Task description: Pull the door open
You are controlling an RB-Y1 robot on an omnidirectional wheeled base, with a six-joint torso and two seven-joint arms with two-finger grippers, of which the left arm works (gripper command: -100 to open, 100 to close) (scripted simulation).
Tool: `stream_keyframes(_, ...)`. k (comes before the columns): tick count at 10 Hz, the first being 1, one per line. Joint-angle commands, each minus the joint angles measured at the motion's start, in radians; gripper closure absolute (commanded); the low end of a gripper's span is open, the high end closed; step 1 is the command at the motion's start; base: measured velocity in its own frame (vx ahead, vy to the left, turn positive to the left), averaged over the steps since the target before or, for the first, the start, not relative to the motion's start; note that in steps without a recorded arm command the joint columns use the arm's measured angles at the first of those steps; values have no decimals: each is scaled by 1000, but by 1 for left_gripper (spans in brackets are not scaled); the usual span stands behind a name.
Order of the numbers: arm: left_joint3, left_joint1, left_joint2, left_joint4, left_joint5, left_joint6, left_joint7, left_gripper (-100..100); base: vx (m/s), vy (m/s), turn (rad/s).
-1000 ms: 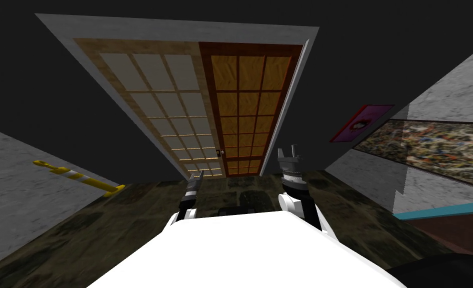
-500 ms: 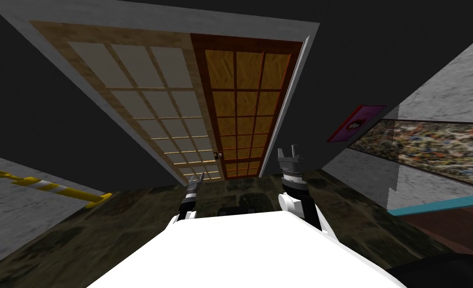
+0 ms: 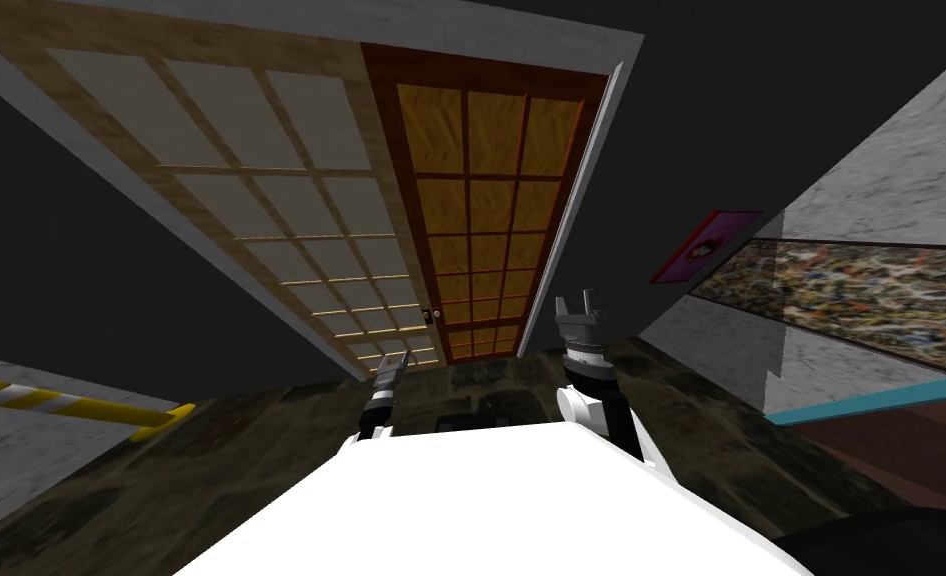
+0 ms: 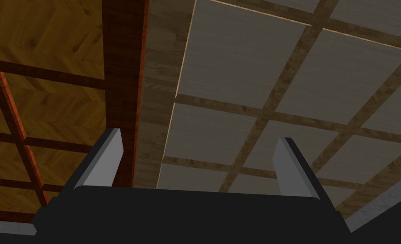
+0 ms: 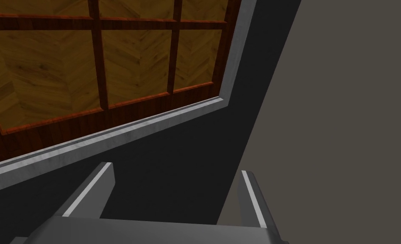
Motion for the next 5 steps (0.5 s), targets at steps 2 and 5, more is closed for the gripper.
stream_keyframes(2, 16, -19, -6, 59, -13, -7, -58, -100, 104, 11, -72)
stream_keyframes(5, 28, -32, -11, 105, -23, -13, -101, -100, 121, 19, -64)
